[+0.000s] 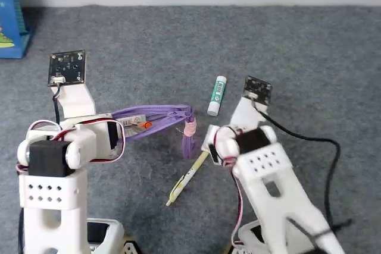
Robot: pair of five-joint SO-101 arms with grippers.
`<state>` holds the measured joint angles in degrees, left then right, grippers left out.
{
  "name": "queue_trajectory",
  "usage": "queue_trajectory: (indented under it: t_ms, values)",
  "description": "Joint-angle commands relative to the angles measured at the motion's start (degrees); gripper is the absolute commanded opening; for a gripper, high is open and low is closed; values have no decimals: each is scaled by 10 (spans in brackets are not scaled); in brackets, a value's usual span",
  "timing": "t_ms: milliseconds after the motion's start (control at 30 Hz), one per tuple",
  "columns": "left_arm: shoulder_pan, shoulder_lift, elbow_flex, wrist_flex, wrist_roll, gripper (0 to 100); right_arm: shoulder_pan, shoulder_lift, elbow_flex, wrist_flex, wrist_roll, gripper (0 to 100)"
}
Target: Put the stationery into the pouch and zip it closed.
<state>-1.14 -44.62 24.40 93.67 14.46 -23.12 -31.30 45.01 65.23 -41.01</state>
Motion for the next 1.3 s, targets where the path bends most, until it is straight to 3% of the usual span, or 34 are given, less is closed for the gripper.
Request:
queue_trajectory:
  t_ms: [0,467,633,733,933,1267]
  values:
    - [2,4,-2,-2,4,14,-4,68,-33,-72,8,98]
    - [2,4,-2,-2,4,14,-2,312,-41,-246,10,95]
    - [2,4,-2,-2,4,14,-4,318,-55,-230,10,87]
    - [2,4,-2,-2,4,14,0,314,-55,-210,10,0]
    - [2,4,-2,-3,4,14,52,287,-55,-129,11,8]
    - [4,4,-2,-3,4,14,145,1,-53,30,127,8]
